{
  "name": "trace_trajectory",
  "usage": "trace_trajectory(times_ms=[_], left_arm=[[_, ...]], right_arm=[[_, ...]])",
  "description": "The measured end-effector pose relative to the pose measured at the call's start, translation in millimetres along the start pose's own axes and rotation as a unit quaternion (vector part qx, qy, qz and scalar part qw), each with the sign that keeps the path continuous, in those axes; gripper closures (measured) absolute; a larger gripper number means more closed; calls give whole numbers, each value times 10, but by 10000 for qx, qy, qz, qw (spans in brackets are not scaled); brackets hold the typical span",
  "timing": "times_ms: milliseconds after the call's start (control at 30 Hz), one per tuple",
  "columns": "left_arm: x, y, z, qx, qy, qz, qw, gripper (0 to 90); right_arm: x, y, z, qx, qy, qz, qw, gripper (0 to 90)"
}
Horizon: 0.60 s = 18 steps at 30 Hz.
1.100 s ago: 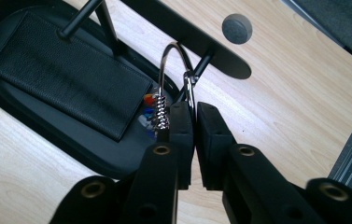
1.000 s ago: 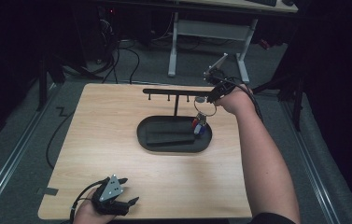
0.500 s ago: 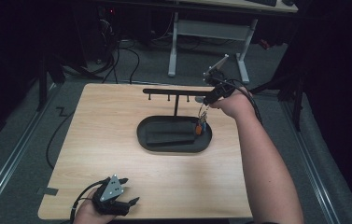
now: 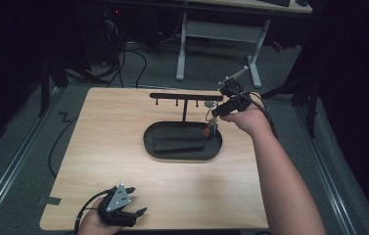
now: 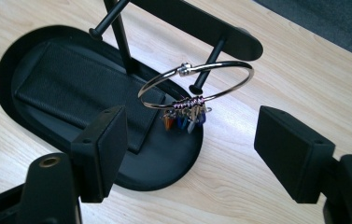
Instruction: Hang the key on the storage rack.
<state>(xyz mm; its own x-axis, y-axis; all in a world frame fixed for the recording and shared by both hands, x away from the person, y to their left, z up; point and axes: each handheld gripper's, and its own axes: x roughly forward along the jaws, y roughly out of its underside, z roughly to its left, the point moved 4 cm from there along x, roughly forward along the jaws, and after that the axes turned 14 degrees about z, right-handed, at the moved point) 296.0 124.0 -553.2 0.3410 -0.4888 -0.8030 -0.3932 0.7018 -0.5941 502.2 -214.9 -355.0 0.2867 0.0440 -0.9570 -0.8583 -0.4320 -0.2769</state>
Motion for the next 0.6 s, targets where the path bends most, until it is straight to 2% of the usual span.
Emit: trace_trajectory(times_ms=[100, 167, 267, 300, 400, 433, 600], left_arm=[[3, 1, 0, 0, 4, 9, 10000, 231], [8, 2, -2, -15, -9, -7, 10000, 231], [13, 3, -5, -17, -12, -7, 10000, 231], [13, 4, -8, -4, 10, 20, 10000, 231], [19, 2, -14, -1, 0, 6, 10000, 231], [23, 1, -17, 10, 2, 9, 10000, 231], [27, 0, -24, 20, 30, 36, 10000, 231]], right_arm=[[45, 80, 16, 168, -193, -115, 9996, 245], [90, 136, 47, 93, -222, -116, 9996, 232], [136, 190, 75, 88, -186, -150, 9997, 223], [199, 267, 106, 105, -169, -275, 9994, 203], [248, 343, 143, 141, -176, -376, 9990, 193], [303, 417, 173, 133, -165, -419, 9989, 180], [414, 571, 246, 37, -194, -560, 9982, 165]])
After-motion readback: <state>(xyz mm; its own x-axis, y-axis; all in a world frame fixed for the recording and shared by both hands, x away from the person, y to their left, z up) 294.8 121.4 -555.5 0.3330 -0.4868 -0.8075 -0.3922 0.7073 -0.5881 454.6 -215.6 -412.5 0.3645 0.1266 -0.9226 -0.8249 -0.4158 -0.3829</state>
